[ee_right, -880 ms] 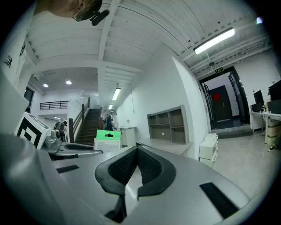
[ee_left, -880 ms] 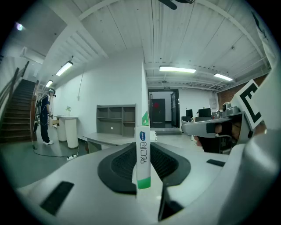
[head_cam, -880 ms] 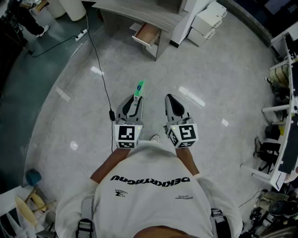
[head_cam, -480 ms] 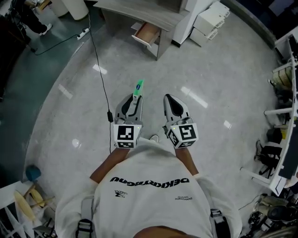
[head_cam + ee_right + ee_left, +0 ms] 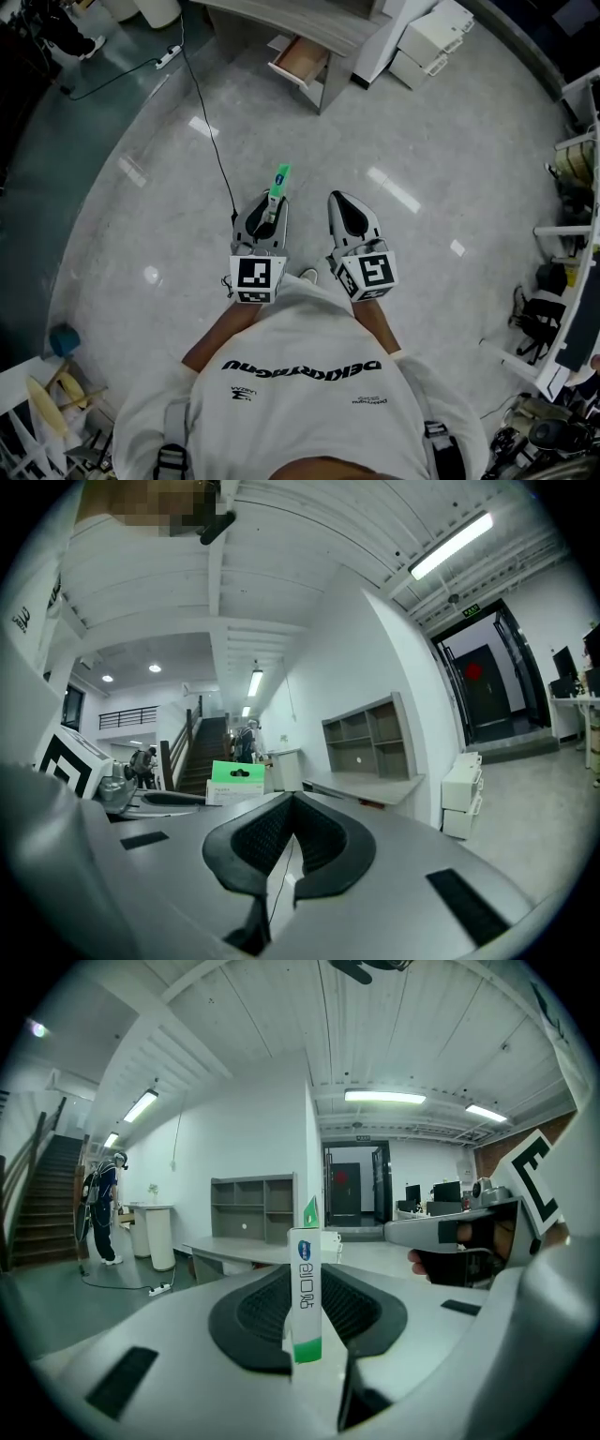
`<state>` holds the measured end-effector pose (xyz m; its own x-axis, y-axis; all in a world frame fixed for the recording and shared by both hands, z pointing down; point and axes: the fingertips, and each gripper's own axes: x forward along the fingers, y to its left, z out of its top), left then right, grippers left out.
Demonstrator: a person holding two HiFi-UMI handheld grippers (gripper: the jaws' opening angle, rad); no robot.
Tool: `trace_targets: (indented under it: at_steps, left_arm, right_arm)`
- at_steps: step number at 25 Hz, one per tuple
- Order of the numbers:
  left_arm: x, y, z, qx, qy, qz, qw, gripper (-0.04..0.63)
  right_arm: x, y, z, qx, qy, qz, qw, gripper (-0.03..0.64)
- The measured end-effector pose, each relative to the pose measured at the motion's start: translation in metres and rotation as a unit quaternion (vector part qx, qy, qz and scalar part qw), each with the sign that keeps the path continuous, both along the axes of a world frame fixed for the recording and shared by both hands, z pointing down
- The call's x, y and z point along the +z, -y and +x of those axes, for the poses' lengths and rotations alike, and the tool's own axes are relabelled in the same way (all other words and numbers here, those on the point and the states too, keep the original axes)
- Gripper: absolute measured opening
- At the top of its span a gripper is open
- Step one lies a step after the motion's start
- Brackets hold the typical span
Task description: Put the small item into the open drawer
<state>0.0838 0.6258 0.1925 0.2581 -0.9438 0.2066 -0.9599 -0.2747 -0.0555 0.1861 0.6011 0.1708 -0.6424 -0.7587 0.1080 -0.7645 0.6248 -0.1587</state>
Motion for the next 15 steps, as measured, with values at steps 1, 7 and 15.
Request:
trace_targets:
  at_steps: [1,7,15]
  left_arm:
    - [0.002,0.007,-0.004,0.000,-0.002,0.000,1.0000,0.101]
    - [0.007,0.086,-0.028,0.004,-0.018,0.007,0.9998,0.101]
    - [-0.003,0.203,-0.073,0.026,-0.020,0.006,0.9994,0.101]
  right_arm:
    - [0.002,0.007,-0.003,0.001,-0.001,-0.001,1.000,0.028]
    - [0.012,0.085,-0.022,0.010,-0.013,-0.008,1.000,0.029]
    - [0.006,0.201,-0.068,0.028,-0.025,-0.014,0.999,0.029]
